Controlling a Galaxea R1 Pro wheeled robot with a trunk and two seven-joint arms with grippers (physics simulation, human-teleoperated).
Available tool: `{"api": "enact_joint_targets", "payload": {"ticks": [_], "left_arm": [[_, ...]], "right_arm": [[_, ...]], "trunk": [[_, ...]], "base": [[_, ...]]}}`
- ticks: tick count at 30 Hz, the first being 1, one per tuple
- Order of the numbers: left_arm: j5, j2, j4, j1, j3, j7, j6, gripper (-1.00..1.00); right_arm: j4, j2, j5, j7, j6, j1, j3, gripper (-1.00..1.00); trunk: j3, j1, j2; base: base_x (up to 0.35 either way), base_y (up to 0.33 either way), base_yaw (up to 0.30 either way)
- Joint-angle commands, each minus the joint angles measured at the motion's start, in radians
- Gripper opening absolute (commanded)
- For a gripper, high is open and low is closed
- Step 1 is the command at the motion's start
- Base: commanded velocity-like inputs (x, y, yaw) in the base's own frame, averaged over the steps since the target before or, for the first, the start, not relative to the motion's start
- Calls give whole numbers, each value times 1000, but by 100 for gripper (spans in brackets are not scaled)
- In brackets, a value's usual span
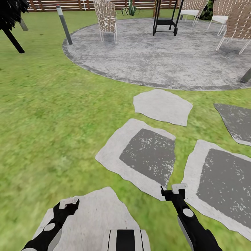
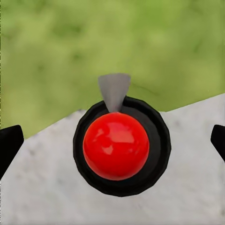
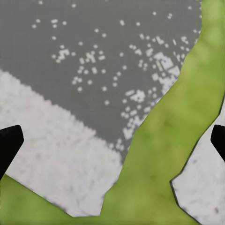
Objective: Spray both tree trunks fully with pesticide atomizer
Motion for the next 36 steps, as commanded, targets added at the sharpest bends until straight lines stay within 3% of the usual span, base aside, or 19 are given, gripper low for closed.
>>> {"api": "enact_joint_targets", "payload": {"ticks": [1, 15, 16, 36], "left_arm": [[0, 0, 0, 0, 0, 0, 0, 100], [0, -1, 2, 1, -1, 1, 0, 100], [0, -1, 2, 1, -1, 1, 0, -100], [6, 1, -1, 1, 2, 1, 0, -100]], "right_arm": [[0, 0, 0, 0, 0, 0, 0, 100], [0, -1, 0, 0, 0, 0, 0, 100], [0, -1, 0, 0, 0, 0, 0, 100], [0, -1, 0, 0, 0, 0, 0, 100]], "trunk": [[0, 0, 0], [8, 0, 0], [8, 0, 0], [8, 0, 0]], "base": [[0, 0, 0], [0, 0, 0], [0, 0, 0], [0, 0, 0]]}}
